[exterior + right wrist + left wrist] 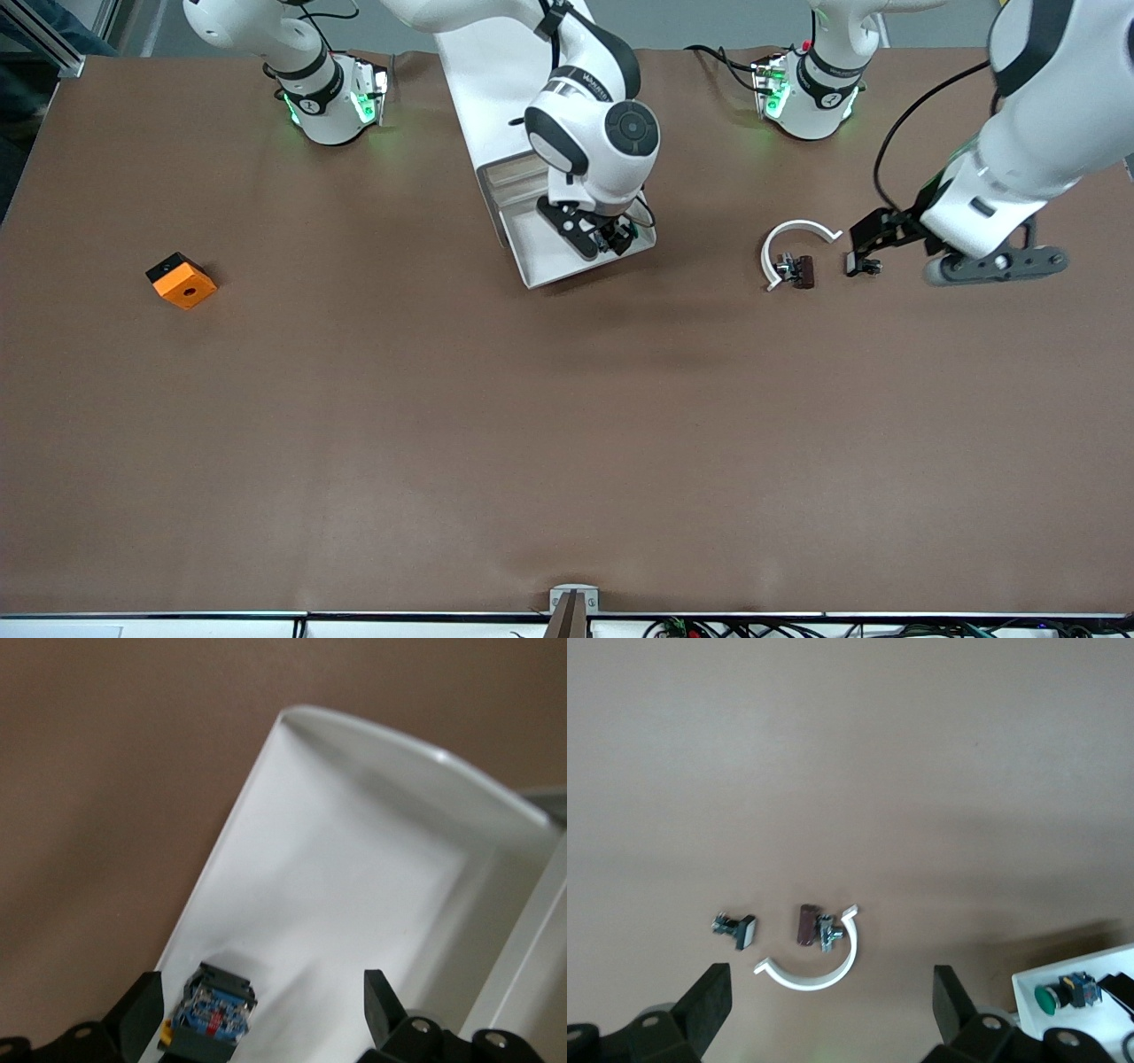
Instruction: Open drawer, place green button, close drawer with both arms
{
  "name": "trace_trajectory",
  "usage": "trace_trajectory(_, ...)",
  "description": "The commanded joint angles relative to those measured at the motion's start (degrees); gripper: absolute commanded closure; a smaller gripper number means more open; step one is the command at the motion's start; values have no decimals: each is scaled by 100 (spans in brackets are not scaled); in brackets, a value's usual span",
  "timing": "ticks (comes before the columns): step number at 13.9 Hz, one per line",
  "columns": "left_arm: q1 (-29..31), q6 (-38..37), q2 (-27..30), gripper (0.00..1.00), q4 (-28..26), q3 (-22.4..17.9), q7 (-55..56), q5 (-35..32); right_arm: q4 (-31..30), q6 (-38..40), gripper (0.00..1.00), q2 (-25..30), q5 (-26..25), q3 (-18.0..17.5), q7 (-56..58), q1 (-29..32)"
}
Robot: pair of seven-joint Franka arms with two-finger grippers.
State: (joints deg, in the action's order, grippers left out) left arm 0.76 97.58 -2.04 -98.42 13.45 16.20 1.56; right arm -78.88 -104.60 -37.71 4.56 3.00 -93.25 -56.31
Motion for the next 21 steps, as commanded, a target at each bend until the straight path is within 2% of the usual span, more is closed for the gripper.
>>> trace_trajectory(1,12,637,-304,0,-230,114,32,90,171,317,0,35,53,-62,1051,427)
trace_trajectory(4,-145,1105,-823,0,-301,237,32,90,171,536,0,316,36,-53,2403,892)
trace_trajectory(7,-549,1570,-1210,0,-345,237,181,98,171,730,0,562,-35,-27,3775,1410)
trace_trajectory(13,-1656,1887,-1887,0,-301,229,1605,55,171,1415,0,1115,-70,-27,6473,2772)
trace_trajectory(18,-2034,2001,-2511,0,-301,273,1658,107,145,1863,0,1722,-236,-27,7950,3810)
trace_trajectory(21,-2325,2125,-2853,0,-283,273,2297,282,145,2171,0,1994,-491,-27,8691,4285)
